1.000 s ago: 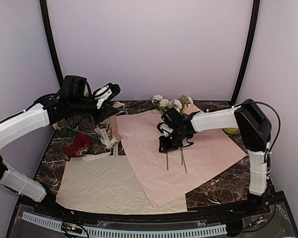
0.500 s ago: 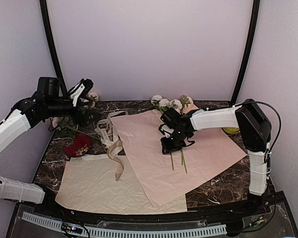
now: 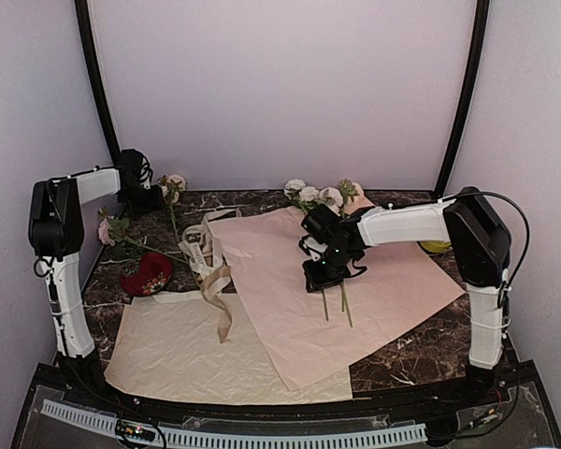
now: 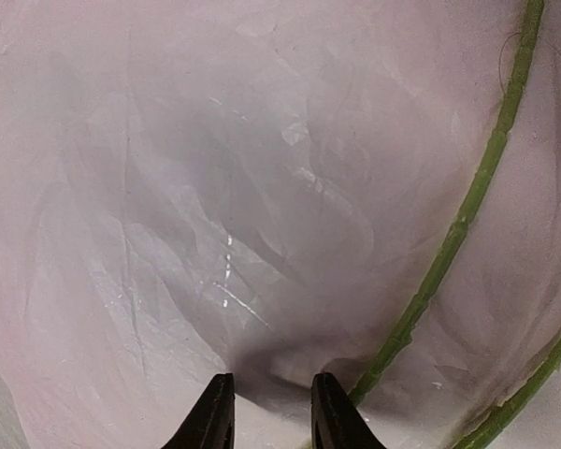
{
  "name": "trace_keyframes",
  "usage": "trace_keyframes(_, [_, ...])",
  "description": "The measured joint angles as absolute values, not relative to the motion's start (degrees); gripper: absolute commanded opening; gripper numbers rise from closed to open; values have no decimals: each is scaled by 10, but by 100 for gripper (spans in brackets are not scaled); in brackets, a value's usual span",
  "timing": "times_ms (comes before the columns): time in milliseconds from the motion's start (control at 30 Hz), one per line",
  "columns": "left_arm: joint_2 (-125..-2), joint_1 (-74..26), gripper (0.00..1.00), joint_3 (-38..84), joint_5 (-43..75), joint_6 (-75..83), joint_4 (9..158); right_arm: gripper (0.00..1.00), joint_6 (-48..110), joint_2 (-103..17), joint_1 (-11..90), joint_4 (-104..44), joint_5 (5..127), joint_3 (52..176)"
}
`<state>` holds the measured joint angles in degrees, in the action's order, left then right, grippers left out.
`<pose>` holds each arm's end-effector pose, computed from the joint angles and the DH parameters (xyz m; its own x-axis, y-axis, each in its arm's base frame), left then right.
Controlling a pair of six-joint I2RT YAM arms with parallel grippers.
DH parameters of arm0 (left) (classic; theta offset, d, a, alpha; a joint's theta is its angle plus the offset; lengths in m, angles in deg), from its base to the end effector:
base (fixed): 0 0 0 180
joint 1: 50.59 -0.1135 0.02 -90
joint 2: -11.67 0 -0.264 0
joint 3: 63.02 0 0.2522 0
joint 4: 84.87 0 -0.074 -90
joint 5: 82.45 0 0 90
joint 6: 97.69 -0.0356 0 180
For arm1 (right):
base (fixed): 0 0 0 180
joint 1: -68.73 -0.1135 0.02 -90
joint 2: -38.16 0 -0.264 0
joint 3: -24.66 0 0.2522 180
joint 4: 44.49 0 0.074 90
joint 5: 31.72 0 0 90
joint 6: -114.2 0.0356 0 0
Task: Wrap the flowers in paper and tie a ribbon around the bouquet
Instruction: Pick up the fake flower from the center of the board.
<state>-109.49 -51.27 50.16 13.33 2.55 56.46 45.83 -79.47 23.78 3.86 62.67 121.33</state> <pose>0.4815 0.0021 0.2248 -0.7257 -0.1855 -0.6625 -0.0729 0.9783 -0.1941 0.2929 0.2963 0.1547 -0.8822 -0.3613 -0.3020 -0.4286 0.8818 0.1968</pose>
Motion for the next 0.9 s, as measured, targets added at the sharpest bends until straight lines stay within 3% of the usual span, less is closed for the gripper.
trace_keyframes(200, [-1134,-502,57,502,155,64,580,29,459,-795,237,40,624,1213])
trace_keyframes(367, [-1145,-490,36,514,159,65,593,29,459,-795,236,41,621,1213])
trace_keyframes(667, [-1198,-474,35,527,136,67,576,29,459,-795,236,42,621,1214])
trace_keyframes(733, [-1199,-471,25,530,126,62,571,29,459,-795,236,43,621,1214])
trace_keyframes(833, [-1208,-466,0,544,119,56,557,29,459,-795,236,44,621,1214])
trace_keyframes(900, [-1214,-465,0,553,111,53,553,29,460,-795,236,44,621,1214])
